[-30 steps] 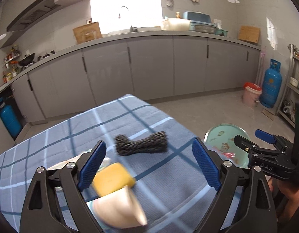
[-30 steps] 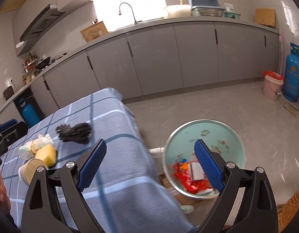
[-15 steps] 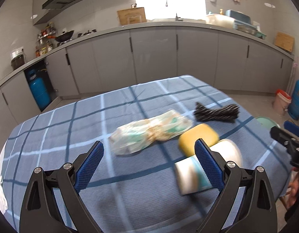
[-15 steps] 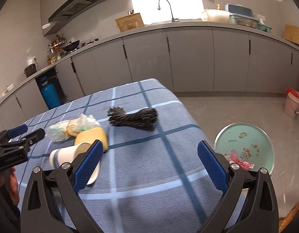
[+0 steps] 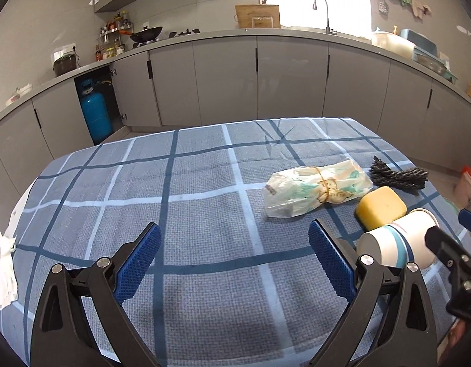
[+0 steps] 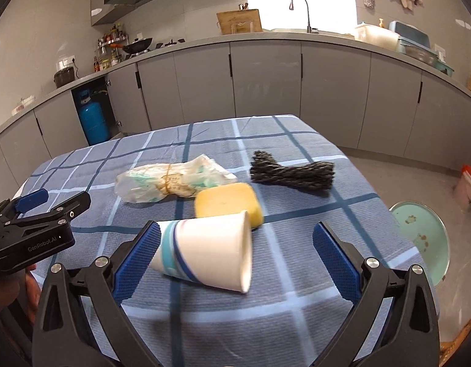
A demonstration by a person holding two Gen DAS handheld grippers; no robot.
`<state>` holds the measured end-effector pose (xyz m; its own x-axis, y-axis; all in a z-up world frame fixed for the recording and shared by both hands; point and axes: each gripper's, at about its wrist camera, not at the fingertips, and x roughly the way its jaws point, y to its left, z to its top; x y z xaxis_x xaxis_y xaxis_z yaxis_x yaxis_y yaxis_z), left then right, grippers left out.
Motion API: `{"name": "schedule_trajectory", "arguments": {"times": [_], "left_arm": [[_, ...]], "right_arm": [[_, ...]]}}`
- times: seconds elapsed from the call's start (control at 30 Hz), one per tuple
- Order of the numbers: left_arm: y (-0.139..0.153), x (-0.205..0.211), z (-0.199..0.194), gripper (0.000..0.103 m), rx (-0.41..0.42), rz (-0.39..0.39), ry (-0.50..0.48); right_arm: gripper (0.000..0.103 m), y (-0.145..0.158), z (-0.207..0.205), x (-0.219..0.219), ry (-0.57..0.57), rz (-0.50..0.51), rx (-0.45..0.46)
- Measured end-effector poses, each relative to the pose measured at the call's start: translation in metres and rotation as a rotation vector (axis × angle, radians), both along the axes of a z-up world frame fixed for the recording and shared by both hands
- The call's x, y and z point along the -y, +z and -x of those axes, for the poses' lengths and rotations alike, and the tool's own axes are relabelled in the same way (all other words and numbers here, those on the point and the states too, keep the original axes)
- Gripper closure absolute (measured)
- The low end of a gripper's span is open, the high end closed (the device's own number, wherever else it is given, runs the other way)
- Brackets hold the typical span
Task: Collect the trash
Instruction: 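Grasp the white-blue paper cup with the right gripper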
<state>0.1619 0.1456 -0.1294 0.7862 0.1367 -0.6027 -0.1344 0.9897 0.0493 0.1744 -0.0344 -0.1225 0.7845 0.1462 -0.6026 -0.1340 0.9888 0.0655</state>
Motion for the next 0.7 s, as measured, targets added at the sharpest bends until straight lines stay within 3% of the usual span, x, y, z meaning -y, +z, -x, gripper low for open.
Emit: {"name": "schedule_trajectory", "arguments": {"times": [0.5, 0.6, 0.7], "left_arm": [[-0.014, -0.029, 0.002, 0.008, -0.018, 0.066, 0.054], [-0.015, -0.028, 0.003, 0.008, -0.023, 0.063, 0.045], [-0.014, -0.023, 0.003, 0.008, -0.023, 0.059, 0.038]], "right_arm": [[0.005, -0.022, -0.011, -0.045, -0.005, 0.105, -0.063], [0.005, -0.025, -0.012, -0.045, 0.022, 0.088, -0.077], [0.019, -0.026, -0.011, -0.041, 0.057, 0.07, -0.092]]}}
